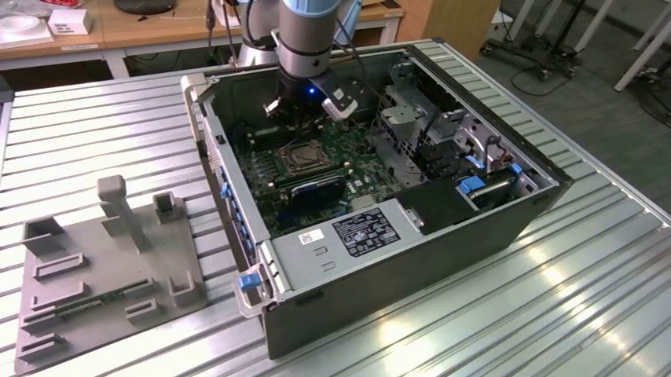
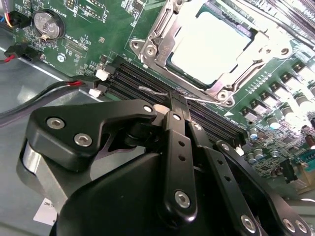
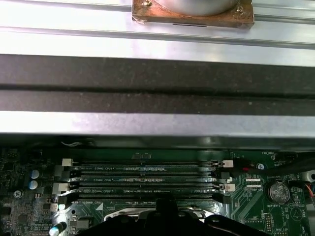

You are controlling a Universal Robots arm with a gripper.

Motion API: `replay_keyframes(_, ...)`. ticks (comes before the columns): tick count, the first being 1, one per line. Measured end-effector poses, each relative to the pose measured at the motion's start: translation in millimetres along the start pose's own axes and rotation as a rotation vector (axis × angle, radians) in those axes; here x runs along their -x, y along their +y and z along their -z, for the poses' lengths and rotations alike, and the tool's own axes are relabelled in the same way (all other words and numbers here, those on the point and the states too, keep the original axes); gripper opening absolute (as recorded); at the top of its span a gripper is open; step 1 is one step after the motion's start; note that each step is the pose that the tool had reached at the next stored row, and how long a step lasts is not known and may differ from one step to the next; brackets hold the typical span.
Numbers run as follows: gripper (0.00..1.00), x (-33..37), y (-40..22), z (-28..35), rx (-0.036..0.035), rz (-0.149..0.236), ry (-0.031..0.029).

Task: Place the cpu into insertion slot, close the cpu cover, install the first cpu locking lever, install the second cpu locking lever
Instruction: 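Install the first cpu locking lever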

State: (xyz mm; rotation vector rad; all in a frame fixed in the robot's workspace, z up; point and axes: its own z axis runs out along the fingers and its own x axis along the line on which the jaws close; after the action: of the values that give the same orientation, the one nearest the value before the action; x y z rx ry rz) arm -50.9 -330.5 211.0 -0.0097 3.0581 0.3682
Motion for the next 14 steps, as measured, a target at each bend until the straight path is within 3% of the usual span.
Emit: replay_keyframes(14,0.11,0.2,2.1,-3.0,0.0001,0.000,0.0000)
